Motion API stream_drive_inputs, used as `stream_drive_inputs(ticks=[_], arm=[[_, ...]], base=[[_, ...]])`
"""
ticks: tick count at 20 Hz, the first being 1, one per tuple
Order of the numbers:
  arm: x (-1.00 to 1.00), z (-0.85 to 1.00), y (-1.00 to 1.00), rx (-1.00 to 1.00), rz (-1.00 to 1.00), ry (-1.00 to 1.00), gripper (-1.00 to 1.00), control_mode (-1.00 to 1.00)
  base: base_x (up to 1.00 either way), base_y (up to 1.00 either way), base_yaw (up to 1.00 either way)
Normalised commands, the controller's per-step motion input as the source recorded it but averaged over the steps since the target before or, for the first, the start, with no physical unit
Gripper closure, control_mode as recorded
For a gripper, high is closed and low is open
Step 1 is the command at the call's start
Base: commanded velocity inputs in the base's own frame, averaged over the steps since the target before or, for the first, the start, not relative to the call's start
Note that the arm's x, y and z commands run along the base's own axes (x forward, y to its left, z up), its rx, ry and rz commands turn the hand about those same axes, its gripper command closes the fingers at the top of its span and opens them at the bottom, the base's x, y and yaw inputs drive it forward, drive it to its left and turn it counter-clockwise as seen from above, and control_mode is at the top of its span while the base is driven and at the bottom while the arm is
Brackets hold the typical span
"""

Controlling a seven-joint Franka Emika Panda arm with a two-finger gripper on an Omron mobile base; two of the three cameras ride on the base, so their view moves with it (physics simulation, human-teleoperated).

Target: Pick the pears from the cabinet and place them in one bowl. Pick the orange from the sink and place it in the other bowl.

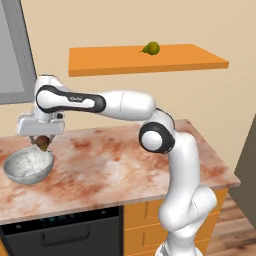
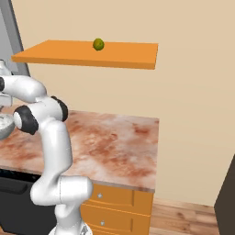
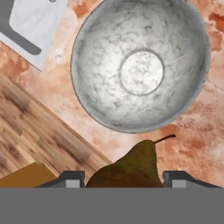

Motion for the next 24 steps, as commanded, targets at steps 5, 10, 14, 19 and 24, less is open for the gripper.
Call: stream_drive_inputs(ticks=[5,10,14,19,24], arm=[[0.11,-0.22,0.28,-0.09,0.00,-0.03,1.00,-1.00],[0.15,-0.20,0.27,-0.11,0.00,-0.03,1.00,-1.00],[0.19,-0.16,0.20,-0.09,-0.01,-0.01,1.00,-1.00],[0.18,-0.14,0.19,-0.05,-0.04,-0.05,1.00,-1.00],[0.15,-0.20,0.18,-0.01,-0.04,-0.11,1.00,-1.00]], base=[[0.00,0.00,0.00],[0.00,0.00,0.00],[0.00,0.00,0.00],[0.00,0.00,0.00],[0.00,0.00,0.00]])
